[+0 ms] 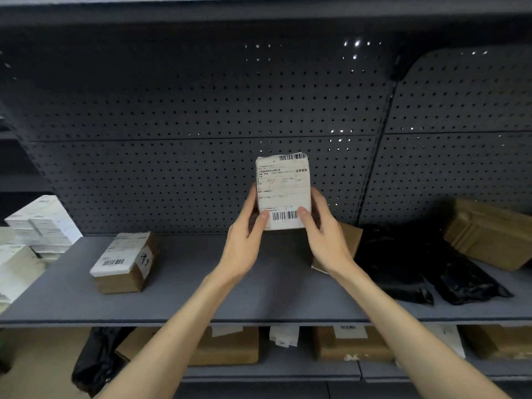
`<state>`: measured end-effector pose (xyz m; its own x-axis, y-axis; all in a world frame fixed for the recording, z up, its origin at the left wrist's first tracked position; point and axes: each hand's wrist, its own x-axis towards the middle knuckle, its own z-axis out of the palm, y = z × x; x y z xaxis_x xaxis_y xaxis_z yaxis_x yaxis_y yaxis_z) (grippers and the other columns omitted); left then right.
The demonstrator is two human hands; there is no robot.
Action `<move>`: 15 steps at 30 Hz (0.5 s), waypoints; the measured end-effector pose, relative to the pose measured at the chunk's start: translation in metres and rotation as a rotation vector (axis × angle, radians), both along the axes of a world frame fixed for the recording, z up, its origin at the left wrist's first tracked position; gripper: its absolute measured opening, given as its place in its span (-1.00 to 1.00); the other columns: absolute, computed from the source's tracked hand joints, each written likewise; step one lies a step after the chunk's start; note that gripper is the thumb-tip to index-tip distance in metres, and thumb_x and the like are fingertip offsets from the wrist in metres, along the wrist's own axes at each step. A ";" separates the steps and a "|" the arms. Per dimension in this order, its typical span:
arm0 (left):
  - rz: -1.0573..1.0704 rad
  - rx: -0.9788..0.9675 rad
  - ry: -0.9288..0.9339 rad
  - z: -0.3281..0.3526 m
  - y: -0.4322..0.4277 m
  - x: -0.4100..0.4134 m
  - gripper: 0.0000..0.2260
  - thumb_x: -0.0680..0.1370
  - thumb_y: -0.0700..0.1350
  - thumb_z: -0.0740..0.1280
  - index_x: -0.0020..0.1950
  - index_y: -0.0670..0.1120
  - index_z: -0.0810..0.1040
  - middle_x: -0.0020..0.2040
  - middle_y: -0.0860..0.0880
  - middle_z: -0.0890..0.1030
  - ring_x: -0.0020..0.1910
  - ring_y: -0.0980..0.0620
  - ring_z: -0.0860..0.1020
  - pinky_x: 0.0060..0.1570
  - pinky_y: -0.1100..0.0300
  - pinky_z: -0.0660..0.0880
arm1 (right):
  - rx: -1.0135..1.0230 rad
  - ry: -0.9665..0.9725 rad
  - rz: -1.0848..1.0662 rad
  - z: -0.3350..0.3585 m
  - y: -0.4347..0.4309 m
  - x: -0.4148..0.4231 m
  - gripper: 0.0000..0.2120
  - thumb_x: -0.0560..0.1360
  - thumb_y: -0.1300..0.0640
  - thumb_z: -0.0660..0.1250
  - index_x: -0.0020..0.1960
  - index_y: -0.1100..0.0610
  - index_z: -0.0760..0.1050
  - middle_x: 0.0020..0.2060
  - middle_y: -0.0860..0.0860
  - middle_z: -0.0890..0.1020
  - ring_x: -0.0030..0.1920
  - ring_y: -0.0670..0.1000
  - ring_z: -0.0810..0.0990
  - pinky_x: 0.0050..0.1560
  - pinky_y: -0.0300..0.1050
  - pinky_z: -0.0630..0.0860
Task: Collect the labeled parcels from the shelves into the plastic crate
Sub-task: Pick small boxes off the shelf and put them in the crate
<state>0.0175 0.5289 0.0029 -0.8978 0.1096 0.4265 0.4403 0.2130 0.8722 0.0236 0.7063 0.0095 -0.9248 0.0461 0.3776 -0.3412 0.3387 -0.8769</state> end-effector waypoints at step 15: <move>0.010 0.019 0.011 0.003 0.004 -0.006 -0.51 0.71 -0.09 0.20 0.63 0.11 0.17 0.43 0.44 0.37 0.47 0.35 0.30 0.47 0.33 0.25 | -0.038 0.015 0.013 0.000 -0.001 -0.006 -0.55 0.67 0.03 0.18 0.54 -0.08 0.22 0.30 -0.33 0.48 0.31 -0.36 0.42 0.29 -0.42 0.35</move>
<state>0.0110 0.5327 0.0059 -0.8940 0.0922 0.4384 0.4479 0.2008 0.8712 0.0178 0.7050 0.0100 -0.9196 0.0486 0.3898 -0.3586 0.3008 -0.8837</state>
